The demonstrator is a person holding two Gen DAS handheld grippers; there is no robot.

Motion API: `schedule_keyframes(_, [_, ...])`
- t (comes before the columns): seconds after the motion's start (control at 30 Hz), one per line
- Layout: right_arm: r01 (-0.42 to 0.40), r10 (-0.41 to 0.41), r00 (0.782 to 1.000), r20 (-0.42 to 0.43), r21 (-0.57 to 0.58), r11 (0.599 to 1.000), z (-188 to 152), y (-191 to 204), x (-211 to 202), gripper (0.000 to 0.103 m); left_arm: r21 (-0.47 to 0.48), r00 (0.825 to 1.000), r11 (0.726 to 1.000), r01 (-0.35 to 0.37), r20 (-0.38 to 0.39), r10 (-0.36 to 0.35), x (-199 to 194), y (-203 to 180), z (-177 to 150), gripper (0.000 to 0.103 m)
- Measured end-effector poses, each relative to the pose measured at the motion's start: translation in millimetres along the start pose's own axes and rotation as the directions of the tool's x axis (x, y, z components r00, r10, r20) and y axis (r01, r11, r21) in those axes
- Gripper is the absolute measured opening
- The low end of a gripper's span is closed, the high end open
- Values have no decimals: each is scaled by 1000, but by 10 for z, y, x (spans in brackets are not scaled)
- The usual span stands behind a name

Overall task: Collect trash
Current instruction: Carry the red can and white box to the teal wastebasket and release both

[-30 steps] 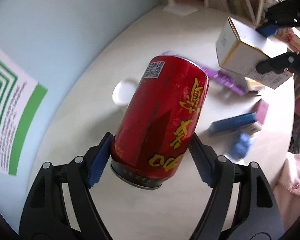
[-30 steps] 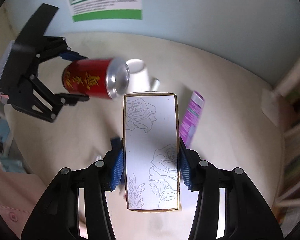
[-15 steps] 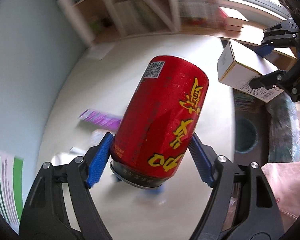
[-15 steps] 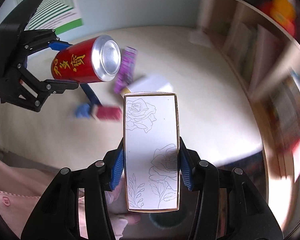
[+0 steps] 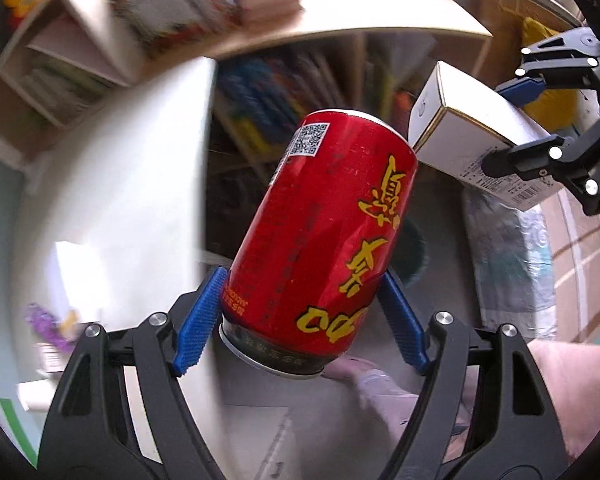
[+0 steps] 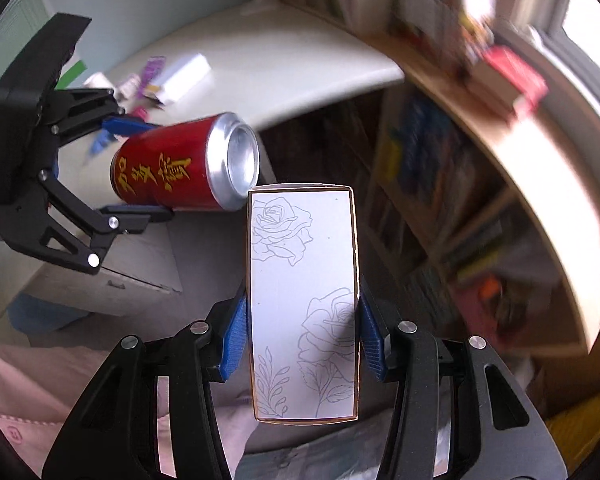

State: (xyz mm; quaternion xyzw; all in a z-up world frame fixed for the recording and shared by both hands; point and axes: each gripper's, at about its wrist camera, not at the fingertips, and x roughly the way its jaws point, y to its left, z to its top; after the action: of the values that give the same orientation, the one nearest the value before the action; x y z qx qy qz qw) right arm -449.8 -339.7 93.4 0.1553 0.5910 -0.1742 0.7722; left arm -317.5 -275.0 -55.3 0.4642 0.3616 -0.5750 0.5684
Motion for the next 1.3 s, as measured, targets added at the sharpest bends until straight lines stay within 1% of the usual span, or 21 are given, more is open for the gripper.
schedule_keyframes(0.03, [1,-1,1000,-9,20,1000,-92,-65,19,49,9,1000,1000,18,-15,-18,115,-124,41,73])
schedule_keyframes(0.13, [-2,5,999,-33,89,996,-344,-304,181,49,44,999,999,30,-44,-28,342,-407,104,73])
schedule_keyframes(0.17, [-1,6,999,-42,114,993,-435,-375,243,49,53,997,998,44,-60,-41,446,-504,135,73])
schedule_keyframes(0.23, [2,6,998,-56,141,990,-518,-466,356,49,57,995,996,65,-78,-61,575,-621,155,73])
schedule_keyframes(0.37, [9,8,997,-79,213,977,-709,-656,649,49,77,989,992,103,-118,-94,959,-838,254,73])
schedule_keyframes(0.53, [3,28,995,-96,306,952,-918,-864,1040,49,111,975,983,144,-185,-122,1362,-1022,261,73])
schedule_keyframes(0.67, [-15,62,992,-112,378,926,-1082,-999,1368,49,140,964,977,161,-236,-125,1731,-1165,235,73])
schedule_keyframes(0.77, [-24,85,988,-132,409,912,-1177,-1053,1593,49,123,952,977,174,-276,-135,2028,-1220,229,74])
schedule_keyframes(0.9, [-26,103,983,-155,433,901,-1260,-1152,1890,50,105,942,980,169,-310,-129,2358,-1240,224,75])
schedule_keyframes(0.97, [-28,106,983,-152,439,898,-1272,-1205,1962,52,95,937,982,161,-327,-122,2460,-1245,224,75])
schedule_keyframes(1.0, [-31,118,979,-166,450,892,-1280,-1252,2020,56,84,938,985,151,-328,-115,2508,-1236,225,75])
schedule_keyframes(1.03, [-29,120,977,-174,455,890,-1280,-1283,2042,62,75,936,987,141,-333,-109,2553,-1222,224,80])
schedule_keyframes(1.07, [-22,114,978,-176,455,890,-1282,-1299,2046,72,67,932,987,143,-344,-112,2581,-1224,220,84])
schedule_keyframes(1.1, [-9,100,979,-180,448,894,-1281,-1313,2036,75,55,926,986,160,-355,-130,2601,-1221,217,88])
schedule_keyframes(1.13, [-5,95,979,-180,444,896,-1283,-1328,2038,75,51,924,986,162,-359,-133,2611,-1220,208,88])
schedule_keyframes(1.17, [-8,97,979,-179,445,896,-1287,-1350,2016,75,51,926,987,150,-356,-122,2597,-1216,197,88])
schedule_keyframes(1.3, [-3,89,981,-170,446,895,-1314,-1408,1904,75,33,930,990,138,-349,-118,2543,-1193,148,94])
